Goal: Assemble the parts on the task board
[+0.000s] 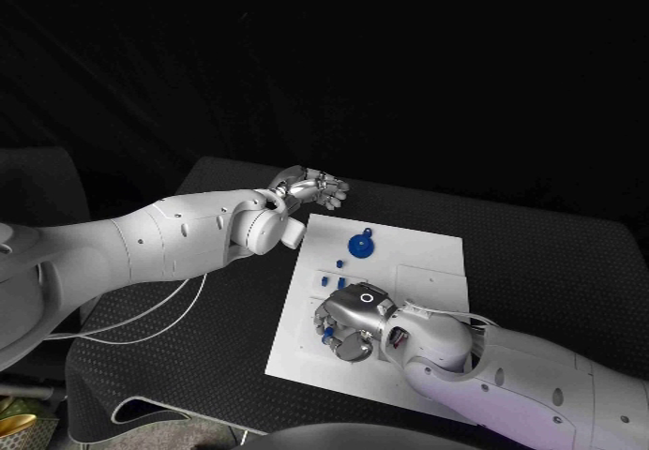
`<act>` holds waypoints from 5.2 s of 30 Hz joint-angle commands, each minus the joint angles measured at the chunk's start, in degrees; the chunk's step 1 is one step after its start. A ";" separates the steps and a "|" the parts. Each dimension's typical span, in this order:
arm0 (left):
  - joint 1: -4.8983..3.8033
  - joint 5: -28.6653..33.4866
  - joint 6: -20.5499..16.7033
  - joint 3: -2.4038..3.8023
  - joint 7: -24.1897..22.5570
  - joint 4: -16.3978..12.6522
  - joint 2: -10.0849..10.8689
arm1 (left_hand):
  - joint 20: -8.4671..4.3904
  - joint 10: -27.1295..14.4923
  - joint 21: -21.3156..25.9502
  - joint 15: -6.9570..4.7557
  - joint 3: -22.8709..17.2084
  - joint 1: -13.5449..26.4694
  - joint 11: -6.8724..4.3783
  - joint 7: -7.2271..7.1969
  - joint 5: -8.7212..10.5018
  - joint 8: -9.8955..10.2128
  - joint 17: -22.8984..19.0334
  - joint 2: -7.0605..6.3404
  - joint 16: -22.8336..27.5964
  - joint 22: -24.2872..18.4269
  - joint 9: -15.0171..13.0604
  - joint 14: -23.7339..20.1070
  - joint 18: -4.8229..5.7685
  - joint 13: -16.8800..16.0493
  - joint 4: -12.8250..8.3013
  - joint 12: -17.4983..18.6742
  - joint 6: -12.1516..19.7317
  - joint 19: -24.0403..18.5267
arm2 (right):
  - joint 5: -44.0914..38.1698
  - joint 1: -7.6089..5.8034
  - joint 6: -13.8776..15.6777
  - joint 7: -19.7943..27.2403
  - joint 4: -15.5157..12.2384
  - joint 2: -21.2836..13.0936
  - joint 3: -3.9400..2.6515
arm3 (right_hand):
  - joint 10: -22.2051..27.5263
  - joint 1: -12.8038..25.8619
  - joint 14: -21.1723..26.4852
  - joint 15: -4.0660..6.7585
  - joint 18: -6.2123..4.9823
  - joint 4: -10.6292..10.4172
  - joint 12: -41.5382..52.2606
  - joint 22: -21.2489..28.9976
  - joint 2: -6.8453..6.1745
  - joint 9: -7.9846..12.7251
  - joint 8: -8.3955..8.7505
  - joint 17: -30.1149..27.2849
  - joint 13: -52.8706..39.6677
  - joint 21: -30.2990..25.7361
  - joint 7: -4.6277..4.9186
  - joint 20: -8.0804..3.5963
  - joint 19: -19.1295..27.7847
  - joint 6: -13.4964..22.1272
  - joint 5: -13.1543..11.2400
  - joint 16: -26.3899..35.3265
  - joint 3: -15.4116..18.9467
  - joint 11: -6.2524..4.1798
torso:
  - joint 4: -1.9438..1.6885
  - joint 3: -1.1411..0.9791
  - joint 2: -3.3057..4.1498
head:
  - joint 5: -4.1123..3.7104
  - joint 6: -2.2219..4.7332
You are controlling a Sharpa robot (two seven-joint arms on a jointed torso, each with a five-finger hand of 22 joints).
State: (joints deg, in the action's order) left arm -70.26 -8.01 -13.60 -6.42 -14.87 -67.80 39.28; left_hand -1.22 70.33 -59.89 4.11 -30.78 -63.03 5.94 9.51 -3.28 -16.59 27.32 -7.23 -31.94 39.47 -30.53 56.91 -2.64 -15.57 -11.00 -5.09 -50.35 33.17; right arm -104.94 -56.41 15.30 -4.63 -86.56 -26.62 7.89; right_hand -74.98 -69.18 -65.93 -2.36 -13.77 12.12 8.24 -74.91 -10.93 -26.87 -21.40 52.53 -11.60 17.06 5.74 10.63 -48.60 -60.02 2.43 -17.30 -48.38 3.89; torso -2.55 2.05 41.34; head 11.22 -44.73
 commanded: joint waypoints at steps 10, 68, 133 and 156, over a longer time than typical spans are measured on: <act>-0.09 0.26 0.84 0.04 -0.19 -0.22 -0.03 | 0.10 -0.29 0.40 0.48 0.02 -0.10 -0.08 0.04 -0.08 -0.12 0.16 -0.24 0.31 0.08 0.08 -0.07 -0.66 0.06 -0.13 0.15 0.59 -0.13 | -1.78 0.16 -4.87 -0.92 0.25 0.80 0.60 | -0.86 0.23 -0.23 0.01 -1.14 0.08 0.06 -1.34 0.43 -0.07 -0.23 0.10 0.09 0.25 0.01 -0.03 -0.37 -0.34 0.33 -0.05 -0.18 -0.30 | -0.11 0.02 0.00 | -0.22 -0.17; 0.02 0.26 1.22 -0.05 -0.24 2.59 -0.29 | 0.13 -0.27 0.44 0.50 0.07 0.00 -0.08 0.05 -0.06 -0.20 0.66 -0.19 0.69 0.19 0.10 0.02 -0.67 0.08 0.03 0.09 0.65 -0.15 | 26.47 -7.35 0.46 2.44 -5.76 -14.79 -3.55 | 1.83 4.31 0.31 -0.63 -0.79 -1.68 1.58 -1.34 -1.57 3.13 2.74 -2.73 3.71 1.34 3.31 0.03 1.57 6.82 3.50 1.05 9.03 0.71 | 1.33 -0.67 -0.75 | -4.21 3.25; 1.09 0.68 1.76 -0.69 -0.24 0.10 0.34 | 0.12 -0.26 0.45 0.50 0.50 0.87 -0.11 0.04 -0.06 -0.30 1.34 -0.13 1.23 0.38 0.15 0.10 -0.67 0.12 0.50 0.03 0.70 -0.17 | 45.96 -7.64 -19.48 -27.98 -4.23 -17.90 3.61 | -1.53 27.85 -7.66 9.38 -1.23 -15.31 62.54 -0.61 -5.58 -6.27 1.65 21.73 -59.42 38.83 -0.35 -11.97 -12.38 4.77 0.37 -49.37 9.20 -4.91 | 1.70 -0.26 -1.45 | -9.24 -0.39; 1.09 0.73 1.89 -0.70 -0.14 0.26 0.23 | 0.11 -0.28 0.46 0.50 0.51 0.89 -0.11 0.05 -0.07 -0.30 1.47 -0.11 1.34 0.41 0.16 0.11 -0.69 0.13 0.51 0.03 0.74 -0.18 | 42.87 -6.89 -18.52 -27.93 -2.68 -16.13 3.66 | -2.67 21.64 -7.89 9.53 -1.23 -9.43 63.03 -0.21 -2.97 -7.20 1.77 21.10 -60.75 39.66 -0.66 -12.04 -12.07 3.24 1.00 -50.77 6.64 -5.19 | 1.75 -0.12 -1.53 | -9.40 -0.39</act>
State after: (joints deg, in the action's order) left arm -69.18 -7.58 -12.51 -7.15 -14.47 -67.44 39.61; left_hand -1.22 70.33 -59.67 4.52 -30.48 -62.79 5.94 9.52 -3.28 -16.59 28.70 -7.47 -30.83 39.82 -30.43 56.91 -2.54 -15.51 -10.70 -5.09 -49.94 33.17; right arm -60.18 -63.93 -4.55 -32.31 -89.61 -43.11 11.15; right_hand -77.32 -47.17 -73.77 6.93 -14.01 2.58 70.99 -74.92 -13.94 -34.00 -20.64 73.68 -72.34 56.53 5.08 -1.42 -60.85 -56.62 3.33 -68.01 -41.72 -1.36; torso -0.83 1.86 39.84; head 1.77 -45.08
